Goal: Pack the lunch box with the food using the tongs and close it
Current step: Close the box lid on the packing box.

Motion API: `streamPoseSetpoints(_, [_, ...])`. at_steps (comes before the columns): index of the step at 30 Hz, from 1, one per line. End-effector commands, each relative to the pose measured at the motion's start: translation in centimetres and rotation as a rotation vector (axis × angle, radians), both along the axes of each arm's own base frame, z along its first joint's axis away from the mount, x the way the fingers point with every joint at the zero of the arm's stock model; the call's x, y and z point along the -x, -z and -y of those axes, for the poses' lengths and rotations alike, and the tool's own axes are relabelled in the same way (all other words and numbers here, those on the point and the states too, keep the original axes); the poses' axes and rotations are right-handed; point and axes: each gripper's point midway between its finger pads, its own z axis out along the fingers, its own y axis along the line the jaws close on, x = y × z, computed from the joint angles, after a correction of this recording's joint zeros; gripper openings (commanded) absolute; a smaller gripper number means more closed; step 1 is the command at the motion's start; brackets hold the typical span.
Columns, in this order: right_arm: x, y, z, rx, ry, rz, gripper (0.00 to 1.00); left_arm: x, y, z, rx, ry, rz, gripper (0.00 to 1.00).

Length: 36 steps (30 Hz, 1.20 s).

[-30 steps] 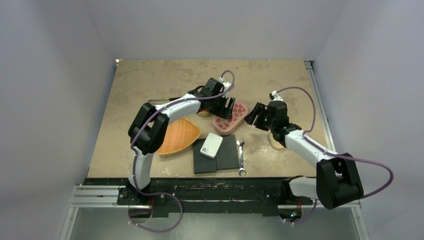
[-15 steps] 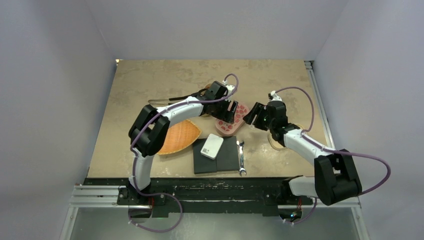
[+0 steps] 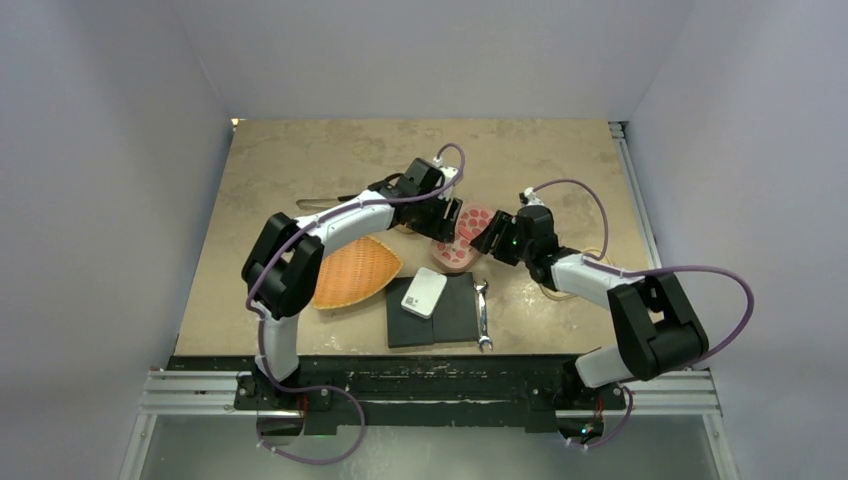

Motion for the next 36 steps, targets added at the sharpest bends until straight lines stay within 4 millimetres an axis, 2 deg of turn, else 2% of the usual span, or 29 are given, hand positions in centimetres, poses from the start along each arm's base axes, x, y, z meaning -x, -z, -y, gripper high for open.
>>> streamPoseSetpoints(1, [-0.7, -0.7, -1.1, -0.075, 0.014, 0.034, 0.57, 0.7, 0.0, -0.4, -0.004, 0.031, 0.000, 0.57])
streamPoseSetpoints(7, [-0.9, -0.8, -0.9, -0.076, 0.038, 0.038, 0.47, 1.4, 1.2, -0.2, 0.006, 0.052, -0.029, 0.44])
streamPoseSetpoints(13, [-1.0, -1.0, -0.8, -0.077, 0.044, 0.045, 0.35, 1.5, 1.9, -0.5, -0.011, 0.049, -0.036, 0.36])
streamPoseSetpoints(18, [-0.9, -1.9, -0.8, -0.080, 0.047, 0.059, 0.26, 1.6, 2.3, -0.7, -0.026, 0.050, -0.041, 0.36])
streamPoseSetpoints(27, [-0.7, -3.0, -0.6, -0.083, 0.048, 0.075, 0.23, 1.8, 3.2, -0.7, -0.042, 0.062, -0.068, 0.37])
streamPoseSetpoints(36, [0.2, -0.5, -0.2, -0.046, 0.052, 0.009, 0.22, 1.8, 3.4, -0.7, -0.049, 0.072, -0.072, 0.42])
